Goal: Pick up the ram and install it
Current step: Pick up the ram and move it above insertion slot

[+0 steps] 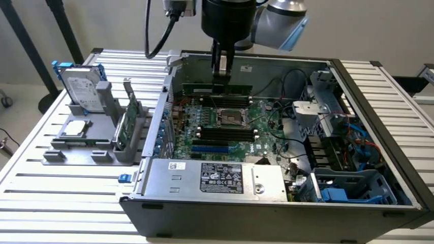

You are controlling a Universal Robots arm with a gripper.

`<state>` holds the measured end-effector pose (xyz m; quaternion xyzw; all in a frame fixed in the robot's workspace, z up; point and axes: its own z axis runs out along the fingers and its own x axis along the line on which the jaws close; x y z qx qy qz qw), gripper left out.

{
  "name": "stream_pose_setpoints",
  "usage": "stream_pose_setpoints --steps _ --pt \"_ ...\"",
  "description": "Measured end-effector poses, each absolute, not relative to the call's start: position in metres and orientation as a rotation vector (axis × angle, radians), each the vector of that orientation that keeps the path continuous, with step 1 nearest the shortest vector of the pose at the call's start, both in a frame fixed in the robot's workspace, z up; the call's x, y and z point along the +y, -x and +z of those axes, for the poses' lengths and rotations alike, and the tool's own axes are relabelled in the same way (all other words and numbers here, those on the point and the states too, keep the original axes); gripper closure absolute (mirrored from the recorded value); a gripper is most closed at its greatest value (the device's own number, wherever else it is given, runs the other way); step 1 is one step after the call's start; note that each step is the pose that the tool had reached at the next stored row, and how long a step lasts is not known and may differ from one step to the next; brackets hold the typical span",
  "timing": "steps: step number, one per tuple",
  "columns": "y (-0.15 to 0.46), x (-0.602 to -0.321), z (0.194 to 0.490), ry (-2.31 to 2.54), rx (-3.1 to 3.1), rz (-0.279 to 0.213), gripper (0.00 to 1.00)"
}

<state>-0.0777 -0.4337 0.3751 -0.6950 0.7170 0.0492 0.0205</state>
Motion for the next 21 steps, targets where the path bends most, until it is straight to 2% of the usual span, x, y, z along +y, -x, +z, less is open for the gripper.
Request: stream_pose_setpoints --steps 9,21 --pt "0.064 -0.409 0.36 2.156 2.23 0.145 0.86" --pt "0.051 -0.403 0.343 2.108 2.283 0.133 0.86"
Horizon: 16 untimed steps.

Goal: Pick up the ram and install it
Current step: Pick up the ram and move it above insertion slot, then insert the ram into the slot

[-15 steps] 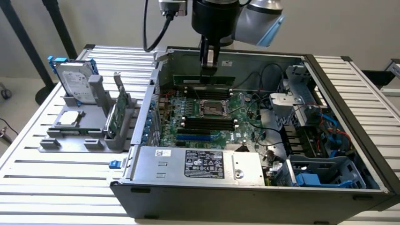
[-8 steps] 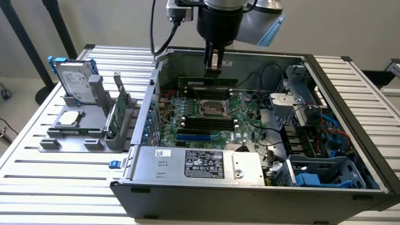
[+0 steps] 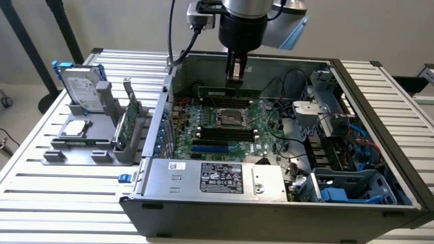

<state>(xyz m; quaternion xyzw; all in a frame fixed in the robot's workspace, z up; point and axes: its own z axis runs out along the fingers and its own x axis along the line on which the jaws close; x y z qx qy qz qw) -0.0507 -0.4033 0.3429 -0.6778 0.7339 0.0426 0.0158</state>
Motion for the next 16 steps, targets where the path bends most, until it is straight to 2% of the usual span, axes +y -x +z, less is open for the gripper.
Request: stream_pose_setpoints --steps 8,16 --pt "0.049 -0.4 0.334 2.087 2.318 0.111 0.86" --pt "0.049 -0.399 0.331 2.087 2.319 0.11 0.86"
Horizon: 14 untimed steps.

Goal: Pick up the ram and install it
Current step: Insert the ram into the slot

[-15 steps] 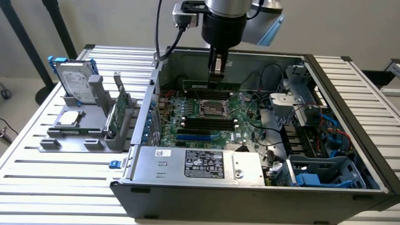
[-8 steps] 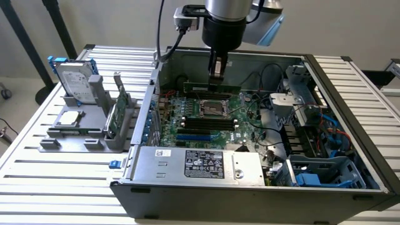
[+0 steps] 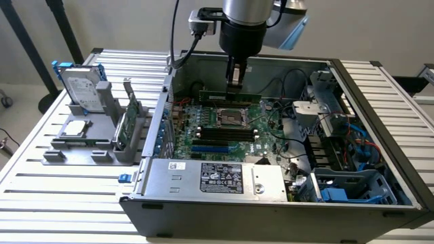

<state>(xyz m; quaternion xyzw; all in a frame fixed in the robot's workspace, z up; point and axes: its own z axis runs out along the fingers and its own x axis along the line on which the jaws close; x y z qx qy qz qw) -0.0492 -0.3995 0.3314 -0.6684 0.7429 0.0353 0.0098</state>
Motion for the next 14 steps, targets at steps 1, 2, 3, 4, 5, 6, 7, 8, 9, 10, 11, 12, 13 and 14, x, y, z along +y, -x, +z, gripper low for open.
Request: stream_pose_setpoints --steps 1,2,3,4,5,6,7,8,9,10,11,12,13,14 --pt "0.0492 -0.3995 0.3314 2.087 2.319 0.11 0.86" --pt "0.0493 -0.3995 0.3314 2.087 2.32 0.11 0.86" --pt "0.0493 -0.3995 0.3314 2.087 2.319 0.11 0.86" --pt "0.0493 -0.3995 0.3314 2.087 2.32 0.11 0.86" --pt "0.0493 -0.3995 0.3314 2.087 2.319 0.11 0.86" --pt "0.0492 -0.3995 0.3314 2.087 2.319 0.11 0.86" --pt "0.0492 -0.3995 0.3314 2.087 2.32 0.11 0.86" --pt "0.0492 -0.3995 0.3312 2.087 2.32 0.109 0.86" --pt "0.0492 -0.3994 0.3305 2.087 2.32 0.109 0.86" --pt "0.0492 -0.3995 0.3296 2.087 2.32 0.109 0.86" --pt "0.0493 -0.3995 0.3283 2.088 2.321 0.107 0.86" --pt "0.0493 -0.3994 0.3267 2.089 2.322 0.104 0.86" --pt "0.0493 -0.3992 0.325 2.09 2.324 0.101 0.86" --pt "0.0493 -0.399 0.3233 2.091 2.325 0.098 0.86"
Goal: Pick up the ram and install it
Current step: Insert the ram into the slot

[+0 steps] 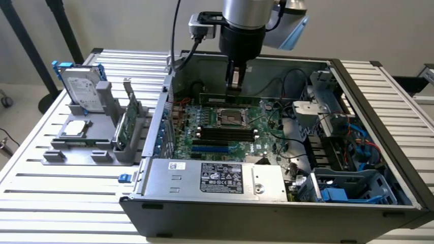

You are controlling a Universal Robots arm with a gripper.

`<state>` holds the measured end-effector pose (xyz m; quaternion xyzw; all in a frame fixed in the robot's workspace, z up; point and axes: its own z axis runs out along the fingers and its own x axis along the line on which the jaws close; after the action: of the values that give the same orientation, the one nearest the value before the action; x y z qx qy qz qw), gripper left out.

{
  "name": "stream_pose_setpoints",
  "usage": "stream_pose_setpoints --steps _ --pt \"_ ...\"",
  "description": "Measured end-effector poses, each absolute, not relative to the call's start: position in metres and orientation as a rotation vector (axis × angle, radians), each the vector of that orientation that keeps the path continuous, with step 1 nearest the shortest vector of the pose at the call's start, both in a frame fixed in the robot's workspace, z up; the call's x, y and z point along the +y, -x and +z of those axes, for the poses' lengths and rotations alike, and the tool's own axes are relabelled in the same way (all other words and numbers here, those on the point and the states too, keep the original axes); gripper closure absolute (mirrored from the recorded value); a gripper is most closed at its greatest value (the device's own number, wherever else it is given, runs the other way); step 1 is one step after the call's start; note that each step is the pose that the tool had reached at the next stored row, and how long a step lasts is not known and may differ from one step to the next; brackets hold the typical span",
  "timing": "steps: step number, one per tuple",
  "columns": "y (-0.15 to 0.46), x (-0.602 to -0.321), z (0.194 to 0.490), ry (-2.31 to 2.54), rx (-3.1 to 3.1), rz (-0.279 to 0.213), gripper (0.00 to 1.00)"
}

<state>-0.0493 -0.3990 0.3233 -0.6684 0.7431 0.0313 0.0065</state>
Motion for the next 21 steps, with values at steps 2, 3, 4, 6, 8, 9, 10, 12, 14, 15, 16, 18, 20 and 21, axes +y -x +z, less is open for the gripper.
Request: stream_pose_setpoints --steps 2,3,4,6,8,9,10,12,14,15,16,18,20,21 --pt "0.049 -0.398 0.32 2.093 2.327 0.094 0.86" --pt "0.049 -0.398 0.318 2.093 2.327 0.093 0.86" --pt "0.049 -0.397 0.316 2.093 2.327 0.092 0.86" --pt "0.049 -0.396 0.312 2.094 2.328 0.091 0.86" --pt "0.049 -0.395 0.309 2.094 2.328 0.09 0.86" --pt "0.049 -0.394 0.307 2.094 2.328 0.09 0.86" --pt "0.049 -0.394 0.305 2.095 2.329 0.09 0.86" --pt "0.048 -0.393 0.302 2.095 2.329 0.088 0.86" --pt "0.048 -0.392 0.298 2.096 2.33 0.087 0.86" --pt "0.048 -0.391 0.296 2.096 2.33 0.086 0.86" --pt "0.048 -0.391 0.294 2.097 2.331 0.085 0.86" --pt "0.048 -0.391 0.291 2.098 2.332 0.082 0.86" --pt "0.048 -0.391 0.287 2.098 2.333 0.079 0.86" --pt "0.047 -0.391 0.285 2.099 2.334 0.078 0.86"
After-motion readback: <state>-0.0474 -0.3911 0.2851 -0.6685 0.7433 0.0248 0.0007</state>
